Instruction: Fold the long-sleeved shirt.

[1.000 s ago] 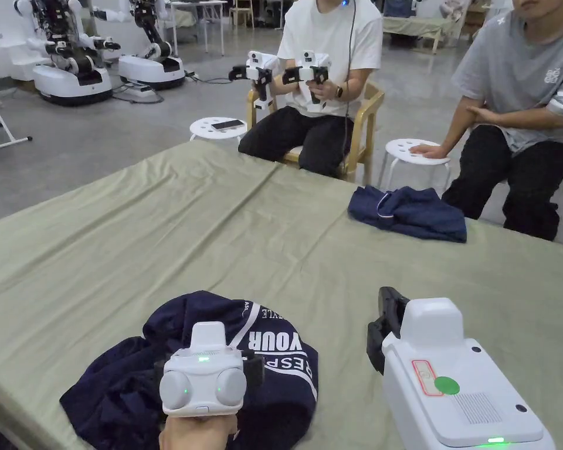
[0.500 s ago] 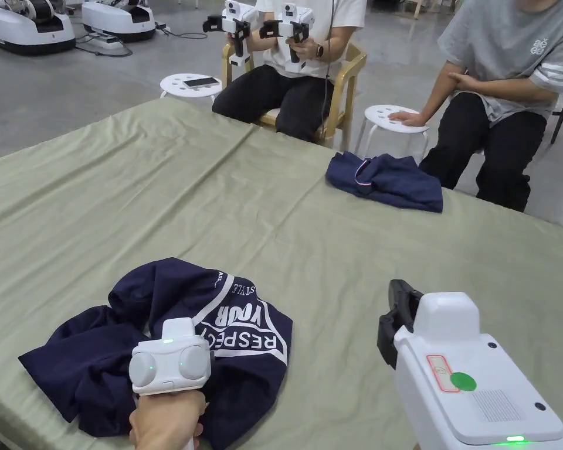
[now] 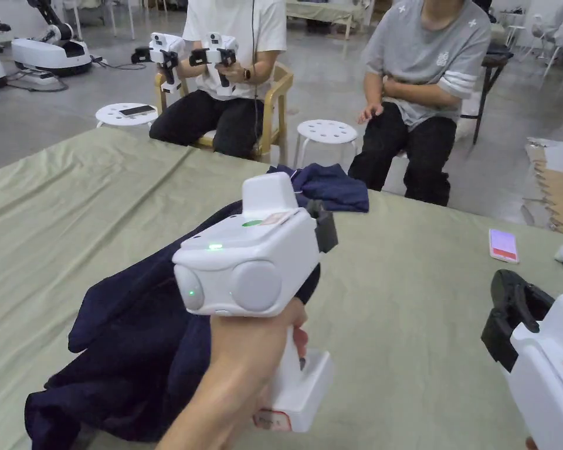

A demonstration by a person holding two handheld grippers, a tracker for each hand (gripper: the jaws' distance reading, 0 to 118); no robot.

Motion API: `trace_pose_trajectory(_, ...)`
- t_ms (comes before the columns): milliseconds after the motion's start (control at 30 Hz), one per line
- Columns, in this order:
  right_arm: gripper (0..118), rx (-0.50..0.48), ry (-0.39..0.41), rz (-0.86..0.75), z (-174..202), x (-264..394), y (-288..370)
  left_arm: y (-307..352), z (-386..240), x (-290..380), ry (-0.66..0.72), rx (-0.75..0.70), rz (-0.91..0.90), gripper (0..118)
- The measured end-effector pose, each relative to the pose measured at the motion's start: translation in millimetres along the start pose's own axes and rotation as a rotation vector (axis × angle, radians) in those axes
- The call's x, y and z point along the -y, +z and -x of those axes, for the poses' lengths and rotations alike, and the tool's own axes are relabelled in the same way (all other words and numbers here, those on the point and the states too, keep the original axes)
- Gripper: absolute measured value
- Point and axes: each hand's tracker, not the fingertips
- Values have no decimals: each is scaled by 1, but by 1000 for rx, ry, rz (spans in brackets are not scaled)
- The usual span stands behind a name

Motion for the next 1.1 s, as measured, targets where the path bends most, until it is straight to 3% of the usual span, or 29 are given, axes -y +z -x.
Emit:
trace_pose_trajectory(133,0,123,-26,-28,-56,-8,28,-42,-95,60,-66,116,118,19)
trace_pose_trajectory(200,0,193,-17,-31,-81,-8,41,-71,-130,110,-119,136,248,19)
trace_pose_trajectory(233,0,228,-12,-27,-94,-6,48,-87,-145,140,-80,146,326,19)
trace_pose_trajectory(333,0,307,-27,6,-123,4,59,-130,-176,235,-99,82,556,19)
trace_pose_trajectory(400,0,334,-17,43,-135,13,63,-146,-189,289,-181,75,676,20)
trace_pose_trajectory(433,0,350,2,69,-140,19,64,-149,-196,311,-247,32,725,31)
trace_pose_trajectory(467,0,354,11,80,-143,23,65,-145,-201,325,-308,45,777,52)
trace_pose_trajectory(533,0,351,10,94,-149,28,67,-142,-200,333,-256,111,779,107)
trace_pose_trajectory(567,0,356,11,101,-151,31,67,-138,-200,333,-256,101,762,110)
trace_pose_trajectory(667,0,361,-2,106,-151,33,67,-118,-204,299,-310,107,651,106)
trace_pose_trajectory(767,0,353,-16,93,-145,31,68,-94,-188,244,-265,135,530,106)
trace_pose_trajectory(867,0,333,-10,82,-134,28,72,-55,-146,191,-361,60,355,105)
trace_pose_trajectory(967,0,304,-24,77,-123,31,71,-16,-90,151,-359,-48,259,98)
trace_pose_trajectory(1000,0,291,-31,78,-119,33,71,-6,-74,144,-360,-76,244,90)
trace_pose_trajectory(1100,0,265,-40,102,-103,46,71,23,-19,133,-362,-181,195,21)
